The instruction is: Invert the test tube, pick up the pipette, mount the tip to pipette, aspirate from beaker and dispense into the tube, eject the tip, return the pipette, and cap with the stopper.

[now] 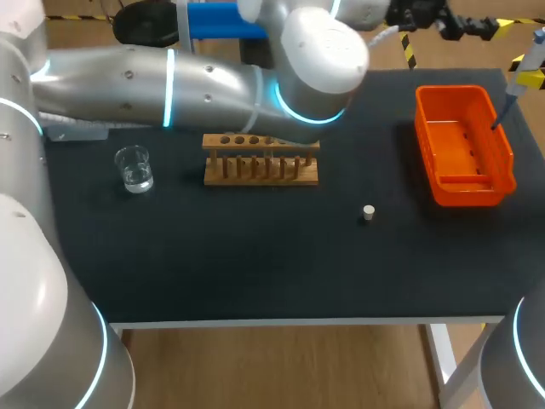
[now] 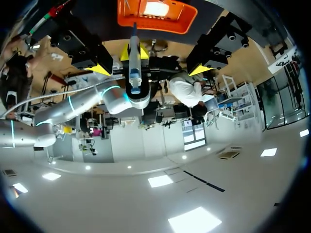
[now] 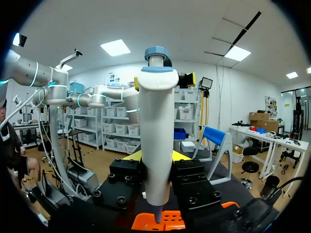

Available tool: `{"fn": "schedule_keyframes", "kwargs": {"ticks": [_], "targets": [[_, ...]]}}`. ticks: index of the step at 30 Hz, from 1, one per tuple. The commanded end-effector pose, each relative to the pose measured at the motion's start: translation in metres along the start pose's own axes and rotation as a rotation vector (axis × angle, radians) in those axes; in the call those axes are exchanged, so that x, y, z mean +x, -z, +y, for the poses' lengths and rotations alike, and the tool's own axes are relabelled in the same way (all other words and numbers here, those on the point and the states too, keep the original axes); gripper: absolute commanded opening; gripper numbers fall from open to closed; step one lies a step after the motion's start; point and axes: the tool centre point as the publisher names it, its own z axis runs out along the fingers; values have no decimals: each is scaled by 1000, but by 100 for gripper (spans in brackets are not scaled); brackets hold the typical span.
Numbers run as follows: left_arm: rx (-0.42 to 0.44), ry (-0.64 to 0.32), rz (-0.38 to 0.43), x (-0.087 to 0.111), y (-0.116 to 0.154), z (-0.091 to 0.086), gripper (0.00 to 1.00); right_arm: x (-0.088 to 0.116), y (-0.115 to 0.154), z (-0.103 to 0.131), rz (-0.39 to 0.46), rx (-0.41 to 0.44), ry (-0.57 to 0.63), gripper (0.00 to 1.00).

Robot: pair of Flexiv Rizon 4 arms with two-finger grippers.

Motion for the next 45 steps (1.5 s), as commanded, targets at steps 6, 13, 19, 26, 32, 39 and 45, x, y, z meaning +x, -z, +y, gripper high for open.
{"fn": "schedule_keyframes", "kwargs": {"ticks": [6, 13, 19, 26, 32, 39, 45], "targets": [[61, -14, 5, 7, 49, 21, 100, 0, 0, 0, 1, 2, 0, 0], [68, 10, -32, 15, 79, 40, 100, 0, 0, 0, 1, 2, 0, 0], [76, 29, -52, 22, 101, 60, 100, 0, 0, 0, 1, 2, 0, 0], [104, 45, -40, 29, 126, 81, 100, 0, 0, 0, 1, 2, 0, 0], [138, 58, -56, 33, 144, 97, 100, 0, 0, 0, 1, 2, 0, 0], [160, 68, -44, 35, 163, 117, 100, 0, 0, 0, 1, 2, 0, 0], [188, 51, -43, 37, 178, 127, 100, 0, 0, 0, 1, 2, 0, 0]]}}
